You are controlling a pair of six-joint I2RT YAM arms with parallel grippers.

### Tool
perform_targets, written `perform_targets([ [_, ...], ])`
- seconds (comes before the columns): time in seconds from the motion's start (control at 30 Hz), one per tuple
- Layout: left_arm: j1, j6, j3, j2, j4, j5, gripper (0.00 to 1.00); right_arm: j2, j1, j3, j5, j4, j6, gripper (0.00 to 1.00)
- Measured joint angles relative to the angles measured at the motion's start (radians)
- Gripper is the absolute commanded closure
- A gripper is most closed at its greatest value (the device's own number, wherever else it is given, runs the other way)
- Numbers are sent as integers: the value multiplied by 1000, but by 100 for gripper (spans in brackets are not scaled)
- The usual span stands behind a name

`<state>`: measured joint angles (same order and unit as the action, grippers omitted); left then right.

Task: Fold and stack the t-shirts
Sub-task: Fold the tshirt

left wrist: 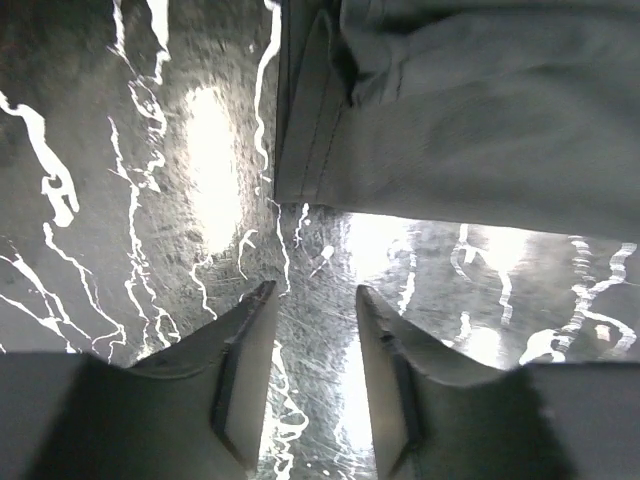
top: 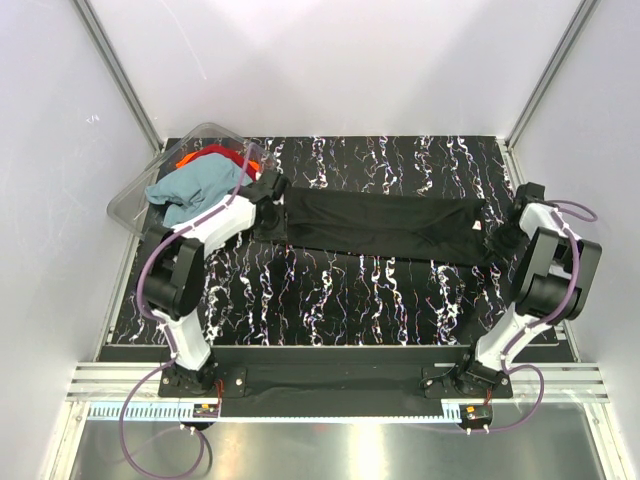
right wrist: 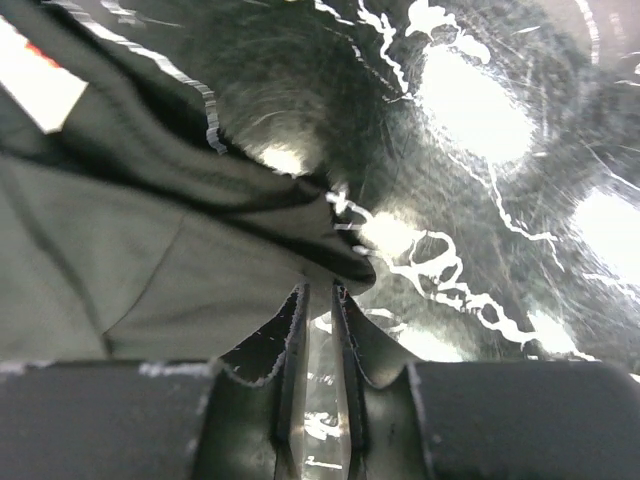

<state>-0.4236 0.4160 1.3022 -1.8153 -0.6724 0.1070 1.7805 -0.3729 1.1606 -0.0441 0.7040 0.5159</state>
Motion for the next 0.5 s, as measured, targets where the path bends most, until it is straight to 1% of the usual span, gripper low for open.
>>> perform_targets([
  [0.13,40,6,17,18,23,-48,58,-68,0,0,6,1,1,78],
  [0.3,76,14,58,-32,46,-67,62,-117,20,2,48,-2,8,76],
  [0.37,77,16,79,-70,60,-71,62,-114,70,17,70,-2,-1,74],
  [0.5,77,19,113,-145,73,-86,66,-79,240,99,114,-12,-32,73],
])
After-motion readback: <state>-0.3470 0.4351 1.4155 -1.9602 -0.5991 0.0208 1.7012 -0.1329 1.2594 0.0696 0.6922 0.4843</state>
